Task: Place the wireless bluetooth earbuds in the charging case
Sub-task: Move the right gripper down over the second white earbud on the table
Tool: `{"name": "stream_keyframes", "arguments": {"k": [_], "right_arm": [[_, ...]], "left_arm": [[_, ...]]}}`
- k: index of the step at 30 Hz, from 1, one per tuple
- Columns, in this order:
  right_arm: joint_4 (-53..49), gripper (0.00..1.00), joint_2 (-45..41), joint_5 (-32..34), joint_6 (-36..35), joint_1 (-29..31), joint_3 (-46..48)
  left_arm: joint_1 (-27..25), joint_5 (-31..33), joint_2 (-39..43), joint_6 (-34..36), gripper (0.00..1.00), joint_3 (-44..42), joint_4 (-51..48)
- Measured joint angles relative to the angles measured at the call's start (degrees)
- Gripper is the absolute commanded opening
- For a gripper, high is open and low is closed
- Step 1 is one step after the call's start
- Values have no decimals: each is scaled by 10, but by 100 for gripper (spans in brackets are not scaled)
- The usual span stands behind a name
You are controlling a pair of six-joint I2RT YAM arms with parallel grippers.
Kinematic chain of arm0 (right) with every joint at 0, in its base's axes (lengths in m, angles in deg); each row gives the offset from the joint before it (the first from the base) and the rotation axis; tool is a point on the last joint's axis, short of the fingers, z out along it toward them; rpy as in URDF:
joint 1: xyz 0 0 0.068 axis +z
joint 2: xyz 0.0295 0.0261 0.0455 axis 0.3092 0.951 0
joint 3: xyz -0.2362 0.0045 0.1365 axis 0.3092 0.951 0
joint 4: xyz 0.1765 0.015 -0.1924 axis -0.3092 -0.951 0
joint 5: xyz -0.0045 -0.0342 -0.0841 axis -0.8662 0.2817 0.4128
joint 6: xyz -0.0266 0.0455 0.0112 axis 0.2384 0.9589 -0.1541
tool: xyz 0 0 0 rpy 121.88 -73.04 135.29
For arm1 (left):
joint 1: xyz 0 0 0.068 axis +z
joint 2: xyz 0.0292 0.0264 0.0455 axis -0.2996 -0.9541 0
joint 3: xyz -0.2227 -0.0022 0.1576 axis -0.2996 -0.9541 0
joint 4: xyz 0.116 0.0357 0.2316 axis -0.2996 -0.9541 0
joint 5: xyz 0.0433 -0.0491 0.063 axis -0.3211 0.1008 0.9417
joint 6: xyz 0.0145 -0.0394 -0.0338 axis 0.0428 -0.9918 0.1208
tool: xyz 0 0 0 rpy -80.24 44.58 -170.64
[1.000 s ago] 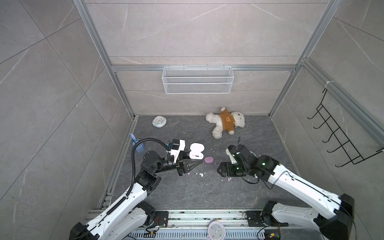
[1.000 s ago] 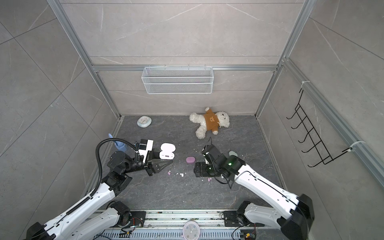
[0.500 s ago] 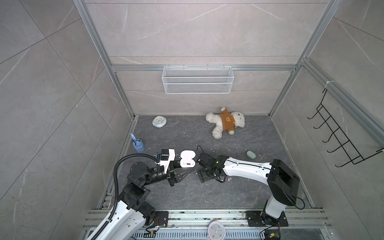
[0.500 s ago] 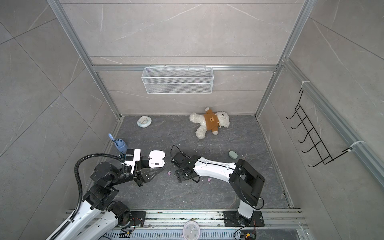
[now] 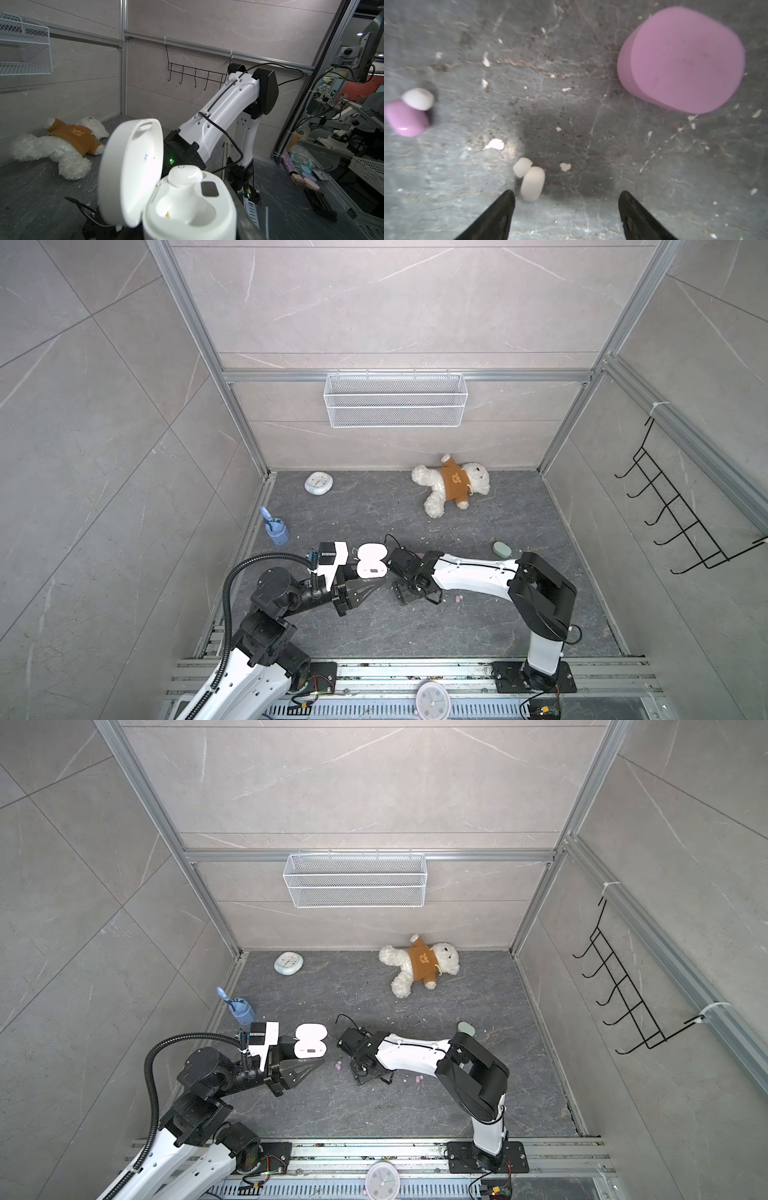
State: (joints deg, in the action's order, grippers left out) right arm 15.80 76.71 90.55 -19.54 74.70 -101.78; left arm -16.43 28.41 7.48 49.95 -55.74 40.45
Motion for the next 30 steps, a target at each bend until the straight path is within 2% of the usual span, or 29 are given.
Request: {"name": "stream_keyframes", "arguments": {"k": [13, 23, 25, 30], "right_arm": [[-11, 83, -7, 49, 2, -8, 14], [-12, 83, -20, 57, 7, -30, 28], [-12, 82, -34, 43, 18, -35, 38], [-9, 68, -97, -30, 93, -50, 59]], "left_arm": [[0, 0, -9, 3, 22, 0, -4], [0, 0, -25, 3, 22, 0, -4], [0, 0, -27, 3, 22, 0, -4], [0, 0, -32, 3, 22, 0, -3]]}}
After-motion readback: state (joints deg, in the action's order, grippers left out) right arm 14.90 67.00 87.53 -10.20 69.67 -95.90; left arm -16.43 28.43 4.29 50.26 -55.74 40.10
